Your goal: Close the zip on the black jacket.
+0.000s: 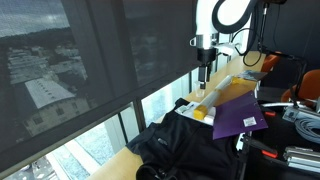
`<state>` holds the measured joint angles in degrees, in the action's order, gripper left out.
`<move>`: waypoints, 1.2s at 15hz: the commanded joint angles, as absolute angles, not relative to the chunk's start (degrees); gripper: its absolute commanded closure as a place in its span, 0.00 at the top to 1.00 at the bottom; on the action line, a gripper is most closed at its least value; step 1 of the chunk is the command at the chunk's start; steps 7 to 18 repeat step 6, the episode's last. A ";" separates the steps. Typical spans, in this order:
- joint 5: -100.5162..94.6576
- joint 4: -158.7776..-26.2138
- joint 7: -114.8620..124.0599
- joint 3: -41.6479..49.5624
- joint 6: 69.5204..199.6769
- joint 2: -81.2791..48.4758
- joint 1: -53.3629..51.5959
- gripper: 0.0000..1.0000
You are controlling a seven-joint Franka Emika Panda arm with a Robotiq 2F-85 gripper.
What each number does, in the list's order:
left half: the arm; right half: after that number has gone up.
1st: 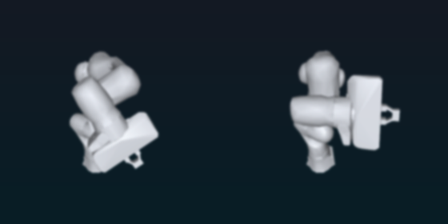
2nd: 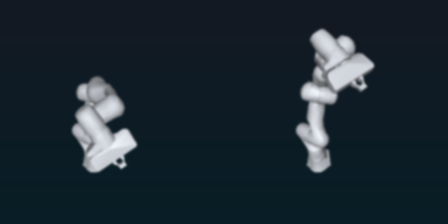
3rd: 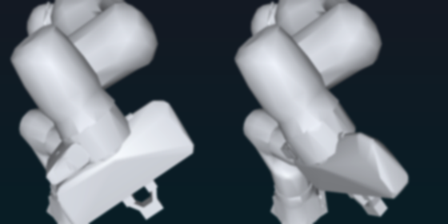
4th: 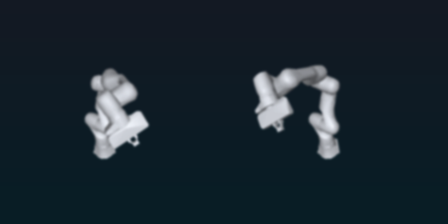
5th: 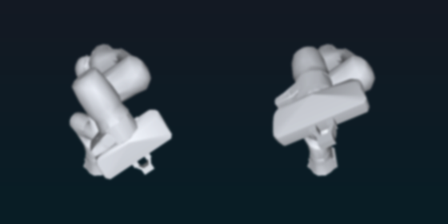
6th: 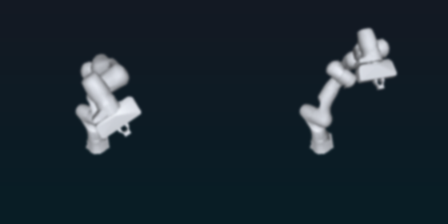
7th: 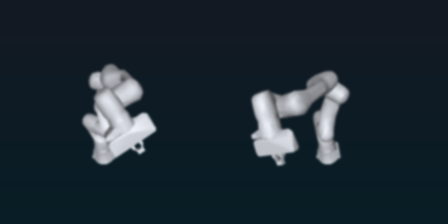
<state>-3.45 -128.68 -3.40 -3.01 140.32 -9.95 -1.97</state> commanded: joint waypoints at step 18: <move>-3.49 -131.59 -2.80 -2.79 140.15 -6.41 -2.17 1.00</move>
